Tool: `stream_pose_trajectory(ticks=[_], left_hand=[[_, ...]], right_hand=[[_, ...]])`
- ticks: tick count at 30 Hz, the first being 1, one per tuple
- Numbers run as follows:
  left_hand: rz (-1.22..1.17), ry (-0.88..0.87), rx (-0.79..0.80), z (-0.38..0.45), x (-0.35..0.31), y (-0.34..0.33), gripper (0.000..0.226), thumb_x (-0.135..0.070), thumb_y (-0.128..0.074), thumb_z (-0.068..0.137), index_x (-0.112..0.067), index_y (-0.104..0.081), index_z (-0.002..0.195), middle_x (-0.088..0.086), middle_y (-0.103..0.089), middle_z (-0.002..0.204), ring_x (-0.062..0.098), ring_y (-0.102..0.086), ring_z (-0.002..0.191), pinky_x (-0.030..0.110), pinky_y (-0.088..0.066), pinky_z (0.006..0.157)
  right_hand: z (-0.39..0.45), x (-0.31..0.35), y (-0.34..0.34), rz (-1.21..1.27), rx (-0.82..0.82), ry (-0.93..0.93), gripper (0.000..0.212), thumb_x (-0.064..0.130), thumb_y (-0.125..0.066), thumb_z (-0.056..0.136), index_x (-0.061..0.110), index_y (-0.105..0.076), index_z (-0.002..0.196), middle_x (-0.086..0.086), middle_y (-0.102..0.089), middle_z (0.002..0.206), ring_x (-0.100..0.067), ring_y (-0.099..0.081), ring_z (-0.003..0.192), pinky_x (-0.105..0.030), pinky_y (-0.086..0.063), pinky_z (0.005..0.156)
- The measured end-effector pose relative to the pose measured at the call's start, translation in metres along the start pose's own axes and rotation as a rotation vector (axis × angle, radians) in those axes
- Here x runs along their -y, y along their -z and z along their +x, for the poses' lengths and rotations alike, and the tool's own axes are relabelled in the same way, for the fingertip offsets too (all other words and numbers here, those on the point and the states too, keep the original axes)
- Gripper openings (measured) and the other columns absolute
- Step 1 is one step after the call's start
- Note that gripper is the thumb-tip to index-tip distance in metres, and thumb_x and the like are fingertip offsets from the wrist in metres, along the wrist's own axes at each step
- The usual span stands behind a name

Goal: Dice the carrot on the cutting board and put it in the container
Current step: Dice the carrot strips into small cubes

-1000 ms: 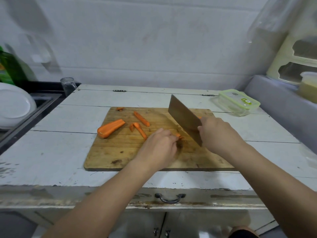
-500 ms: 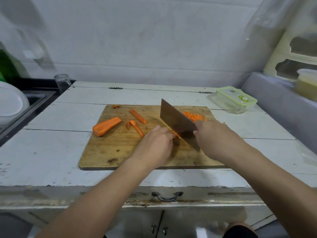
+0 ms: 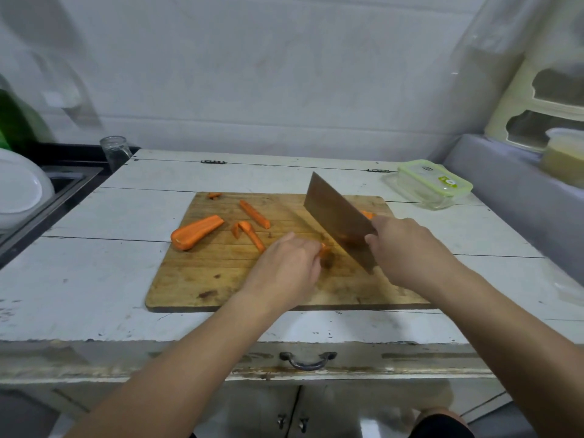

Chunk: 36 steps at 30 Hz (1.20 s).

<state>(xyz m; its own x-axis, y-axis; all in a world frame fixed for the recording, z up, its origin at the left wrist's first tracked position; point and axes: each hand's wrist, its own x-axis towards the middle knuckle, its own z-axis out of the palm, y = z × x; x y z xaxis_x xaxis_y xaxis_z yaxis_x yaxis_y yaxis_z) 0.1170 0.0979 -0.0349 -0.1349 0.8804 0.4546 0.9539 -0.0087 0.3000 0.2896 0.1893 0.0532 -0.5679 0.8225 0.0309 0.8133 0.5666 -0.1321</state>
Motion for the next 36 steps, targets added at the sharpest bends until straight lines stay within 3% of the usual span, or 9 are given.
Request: stream_pose_trajectory(ticks=[3,8,15,20,24,28,31,33,36], left_hand=[[0.001,-0.004,-0.007,0.001,-0.003,0.002,0.021,-0.023,-0.049,0.103,-0.022,-0.070,0.098,-0.008,-0.065,0.090,0.009,-0.049,0.088,0.031,-0.052,0.084],[0.031,-0.039,-0.024,0.001,-0.002,0.002,0.024,-0.018,-0.053,0.101,-0.016,-0.075,0.108,-0.001,-0.069,0.100,0.017,-0.058,0.095,0.036,-0.054,0.084],[0.026,-0.029,-0.018,0.003,0.001,-0.001,0.024,-0.019,-0.055,0.100,-0.016,-0.078,0.108,-0.001,-0.069,0.098,0.017,-0.056,0.093,0.036,-0.053,0.083],[0.019,-0.015,-0.011,0.004,0.000,0.000,0.021,-0.014,-0.056,0.098,-0.012,-0.076,0.105,0.002,-0.066,0.096,0.020,-0.053,0.093,0.031,-0.044,0.079],[0.009,-0.001,0.032,0.001,0.003,-0.001,0.026,-0.013,-0.056,0.097,-0.013,-0.076,0.113,0.001,-0.067,0.103,0.021,-0.054,0.100,0.038,-0.050,0.088],[-0.014,-0.018,0.026,-0.003,0.001,0.000,0.031,-0.015,-0.054,0.102,-0.014,-0.072,0.127,-0.001,-0.070,0.113,0.017,-0.054,0.105,0.035,-0.051,0.092],[-0.019,-0.005,0.023,-0.003,0.003,-0.001,0.032,-0.017,-0.053,0.102,-0.015,-0.070,0.130,-0.002,-0.068,0.111,0.015,-0.052,0.104,0.034,-0.051,0.092],[-0.015,-0.009,0.022,-0.003,0.003,-0.001,0.032,-0.016,-0.054,0.102,-0.014,-0.071,0.129,-0.001,-0.068,0.109,0.017,-0.053,0.103,0.037,-0.052,0.091],[0.004,-0.016,0.023,-0.003,0.001,0.000,0.030,-0.015,-0.054,0.101,-0.014,-0.073,0.125,-0.001,-0.067,0.104,0.020,-0.054,0.099,0.039,-0.052,0.086]], right_hand=[[-0.011,0.006,0.001,-0.012,-0.004,0.045,0.015,0.031,-0.038,0.107,0.022,-0.046,0.099,0.004,-0.038,0.076,-0.024,-0.043,0.072,-0.037,-0.038,0.067],[-0.015,0.010,0.002,-0.050,0.010,0.086,0.015,0.031,-0.039,0.106,0.021,-0.049,0.100,-0.008,-0.061,0.095,-0.030,-0.056,0.085,-0.043,-0.051,0.074],[-0.021,0.012,0.005,-0.080,0.053,0.090,0.013,0.030,-0.040,0.106,0.022,-0.048,0.101,-0.006,-0.059,0.095,-0.027,-0.057,0.084,-0.041,-0.052,0.074],[-0.009,0.024,-0.004,-0.137,0.005,0.093,0.006,0.017,-0.046,0.101,0.019,-0.051,0.102,-0.001,-0.048,0.078,-0.028,-0.056,0.077,-0.038,-0.052,0.067],[0.013,0.030,-0.005,-0.082,0.010,0.067,0.008,0.017,-0.048,0.101,0.015,-0.055,0.103,-0.004,-0.055,0.085,-0.028,-0.056,0.078,-0.034,-0.045,0.065],[0.010,0.009,0.003,-0.030,-0.003,-0.023,0.014,0.021,-0.046,0.103,0.017,-0.057,0.108,0.000,-0.044,0.076,-0.027,-0.049,0.072,-0.035,-0.041,0.067],[-0.004,0.004,0.004,-0.017,-0.009,0.004,0.019,0.032,-0.040,0.106,0.020,-0.054,0.110,-0.001,-0.044,0.080,-0.030,-0.050,0.080,-0.037,-0.042,0.068],[-0.011,0.006,0.004,-0.015,0.004,0.034,0.016,0.033,-0.039,0.106,0.021,-0.050,0.101,0.000,-0.044,0.080,-0.028,-0.048,0.078,-0.038,-0.042,0.068],[-0.018,0.012,0.005,-0.041,0.017,0.086,0.015,0.032,-0.039,0.106,0.023,-0.046,0.096,-0.006,-0.058,0.092,-0.028,-0.053,0.082,-0.042,-0.050,0.073]])
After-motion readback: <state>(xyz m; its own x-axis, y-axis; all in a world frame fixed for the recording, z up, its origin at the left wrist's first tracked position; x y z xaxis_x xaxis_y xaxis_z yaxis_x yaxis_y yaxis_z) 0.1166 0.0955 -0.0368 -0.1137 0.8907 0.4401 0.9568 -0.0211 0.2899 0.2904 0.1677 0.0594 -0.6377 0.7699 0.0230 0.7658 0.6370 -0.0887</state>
